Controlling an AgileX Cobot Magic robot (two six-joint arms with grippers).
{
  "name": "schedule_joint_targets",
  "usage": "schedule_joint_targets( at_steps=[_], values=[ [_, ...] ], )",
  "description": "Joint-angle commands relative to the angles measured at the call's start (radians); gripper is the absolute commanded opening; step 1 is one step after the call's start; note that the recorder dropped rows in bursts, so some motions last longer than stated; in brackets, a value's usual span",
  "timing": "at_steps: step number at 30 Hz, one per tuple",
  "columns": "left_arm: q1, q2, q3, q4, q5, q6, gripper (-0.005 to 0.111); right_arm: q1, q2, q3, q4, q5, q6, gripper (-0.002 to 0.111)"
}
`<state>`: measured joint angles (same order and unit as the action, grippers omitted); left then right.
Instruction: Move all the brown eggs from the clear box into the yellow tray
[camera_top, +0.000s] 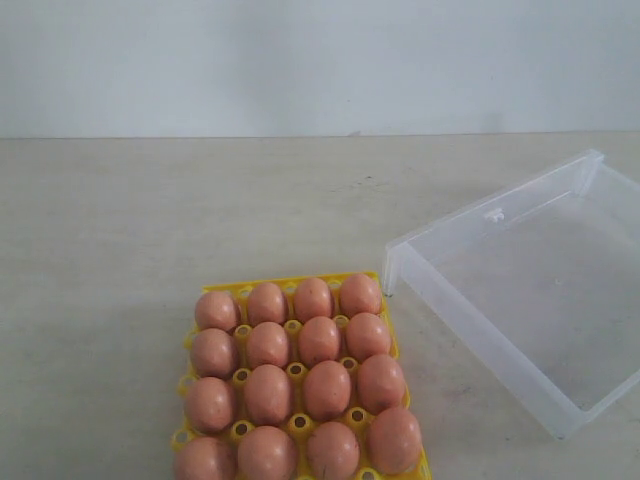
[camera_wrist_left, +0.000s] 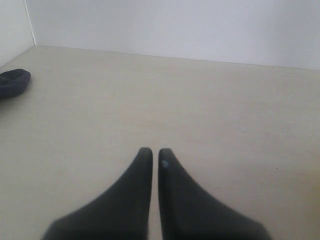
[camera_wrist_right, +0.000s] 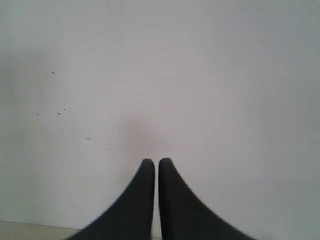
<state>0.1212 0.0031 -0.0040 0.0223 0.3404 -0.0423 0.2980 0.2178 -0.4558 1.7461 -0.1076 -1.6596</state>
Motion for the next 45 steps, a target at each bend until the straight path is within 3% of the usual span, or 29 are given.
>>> schedule_joint_targets(
  at_steps=[1,6,8,11,13,15,16,20,22,25,28,30,39,45],
  values=[
    [-0.003,-0.003,0.004,0.0,-0.003,0.004,0.004,-0.001,-0.014,0.008,-0.002,-0.04,0.008,0.0],
    [-0.003,-0.003,0.004,0.0,-0.003,0.004,0.004,-0.093,-0.018,0.011,-0.002,-0.005,0.004,0.0],
    [-0.003,-0.003,0.004,0.0,-0.003,0.004,0.004,-0.183,-0.018,0.012,-0.002,0.039,0.007,0.0],
    [-0.003,-0.003,0.004,0.0,-0.003,0.004,0.004,-0.394,-0.018,0.013,-0.032,0.173,0.066,0.0],
    [-0.003,-0.003,0.004,0.0,-0.003,0.004,0.004,-0.584,-0.019,0.013,-0.154,0.307,0.212,0.0],
    [-0.003,-0.003,0.004,0.0,-0.003,0.004,0.004,-0.781,-0.035,0.013,-0.407,0.446,0.536,0.0],
    [-0.003,-0.003,0.004,0.0,-0.003,0.004,0.004,-0.812,-0.03,0.013,-0.537,0.482,0.691,0.0],
    [-0.003,-0.003,0.004,0.0,-0.003,0.004,0.004,-0.792,-0.035,0.013,-1.179,0.495,1.28,0.0],
    [-0.003,-0.003,0.004,0.0,-0.003,0.004,0.004,-0.755,-0.035,0.024,-1.368,0.419,1.42,0.0],
    [-0.003,-0.003,0.004,0.0,-0.003,0.004,0.004,-0.652,-0.035,0.128,-1.376,0.056,1.423,0.0],
    [-0.003,-0.003,0.004,0.0,-0.003,0.004,0.004,-0.454,-0.035,0.339,-1.452,-0.338,1.571,0.0],
    [-0.003,-0.003,0.004,0.0,-0.003,0.004,0.004,-0.361,-0.035,0.456,-1.509,-0.469,1.637,0.0],
    [-0.003,-0.003,0.004,0.0,-0.003,0.004,0.004,-0.323,-0.141,0.456,-1.552,0.467,1.629,0.0],
    [-0.003,-0.003,0.004,0.0,-0.003,0.004,0.004,-0.323,-0.177,0.456,-1.552,0.471,1.618,0.0]
  ],
)
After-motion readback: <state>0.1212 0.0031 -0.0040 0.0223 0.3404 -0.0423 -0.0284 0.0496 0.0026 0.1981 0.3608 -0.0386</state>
